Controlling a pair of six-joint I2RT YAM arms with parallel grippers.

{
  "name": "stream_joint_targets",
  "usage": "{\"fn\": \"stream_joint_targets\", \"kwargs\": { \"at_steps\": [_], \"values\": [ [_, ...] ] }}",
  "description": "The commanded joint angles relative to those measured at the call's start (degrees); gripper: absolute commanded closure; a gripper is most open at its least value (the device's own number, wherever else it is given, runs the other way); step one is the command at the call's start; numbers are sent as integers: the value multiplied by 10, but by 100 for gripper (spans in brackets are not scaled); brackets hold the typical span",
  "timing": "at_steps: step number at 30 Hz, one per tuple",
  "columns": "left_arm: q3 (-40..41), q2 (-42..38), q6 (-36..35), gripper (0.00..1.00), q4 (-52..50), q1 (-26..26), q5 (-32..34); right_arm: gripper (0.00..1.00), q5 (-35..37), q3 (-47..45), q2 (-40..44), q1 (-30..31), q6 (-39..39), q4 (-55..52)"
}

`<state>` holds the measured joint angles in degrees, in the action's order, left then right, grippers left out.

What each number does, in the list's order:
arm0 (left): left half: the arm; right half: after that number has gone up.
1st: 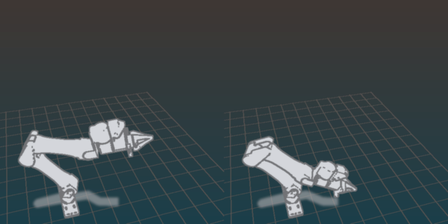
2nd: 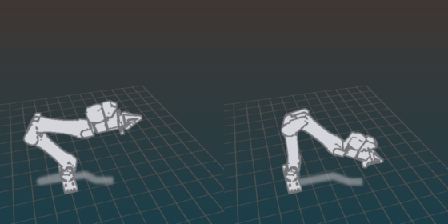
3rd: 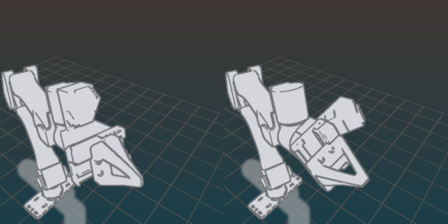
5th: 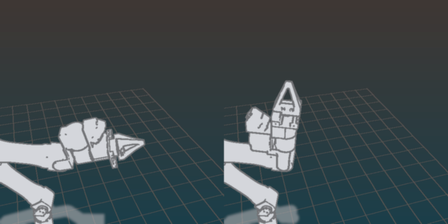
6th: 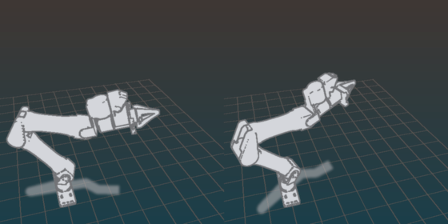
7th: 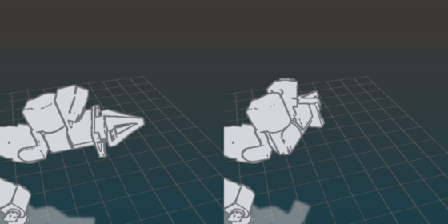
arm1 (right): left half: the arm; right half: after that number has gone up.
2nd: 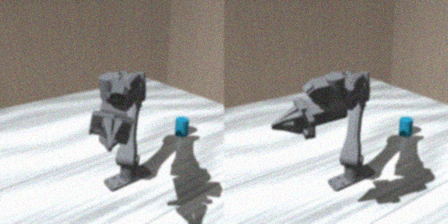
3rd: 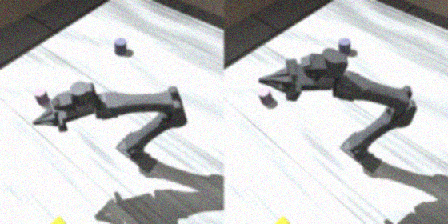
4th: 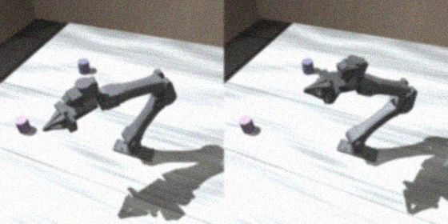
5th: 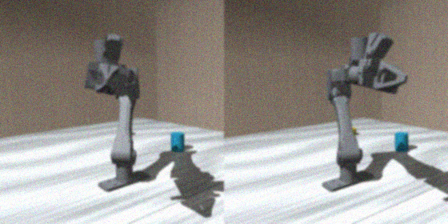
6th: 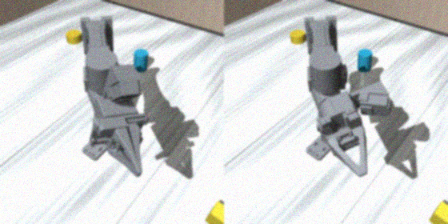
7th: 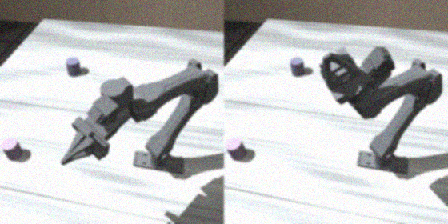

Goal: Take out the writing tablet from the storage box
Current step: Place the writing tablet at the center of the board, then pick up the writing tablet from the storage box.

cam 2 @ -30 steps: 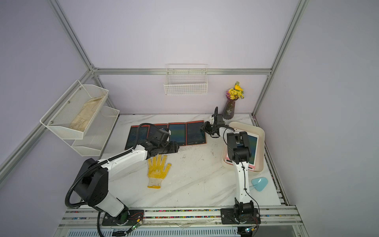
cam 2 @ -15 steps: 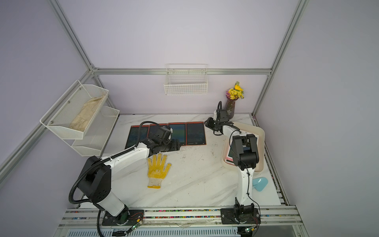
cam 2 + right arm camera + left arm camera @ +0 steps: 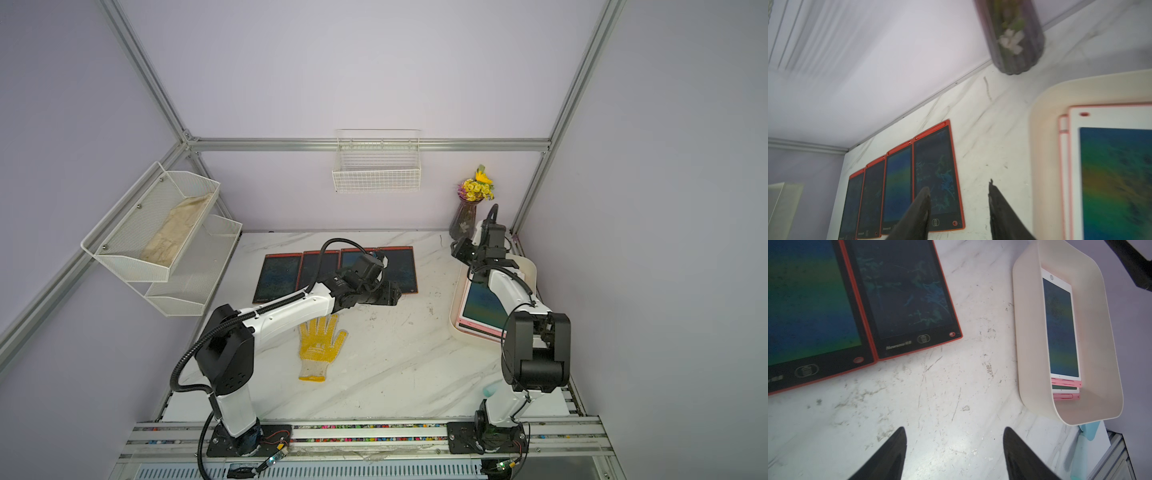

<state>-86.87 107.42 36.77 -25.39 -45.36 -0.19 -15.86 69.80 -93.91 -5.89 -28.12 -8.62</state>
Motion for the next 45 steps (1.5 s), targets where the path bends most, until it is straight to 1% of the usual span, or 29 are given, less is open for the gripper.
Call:
{"fn": "stream_joint_targets", "kwargs": {
  "at_steps": [1,6,11,14,17,22,30,33,37,41,45],
  "values": [
    [-98,37,-17,27,-7,-23,0,49,45,-35,38,-27,11,-8],
    [-194,115,-27,27,-8,-54,-6,46,90,-78,52,-67,17,-3],
    [-278,195,-33,26,-8,-75,-3,46,111,-95,22,-99,24,10],
    [-309,231,-27,25,-6,-81,8,46,116,-107,8,-113,21,27],
    [-338,257,-25,25,-5,-85,1,46,126,-123,2,-127,18,45],
    [-349,272,-13,24,3,-85,2,46,126,-137,-21,-149,27,56],
    [-395,317,0,24,5,-86,-38,45,140,-149,-39,-169,20,76],
    [-406,329,1,24,6,-87,-58,45,155,-149,-44,-171,19,75],
    [-408,334,2,24,6,-90,-60,45,180,-146,-55,-173,17,68],
    [-411,337,8,24,8,-92,-64,44,186,-137,-74,-175,18,60],
    [-410,336,7,25,9,-96,-63,44,214,-131,-85,-176,20,50]
  ]
}}
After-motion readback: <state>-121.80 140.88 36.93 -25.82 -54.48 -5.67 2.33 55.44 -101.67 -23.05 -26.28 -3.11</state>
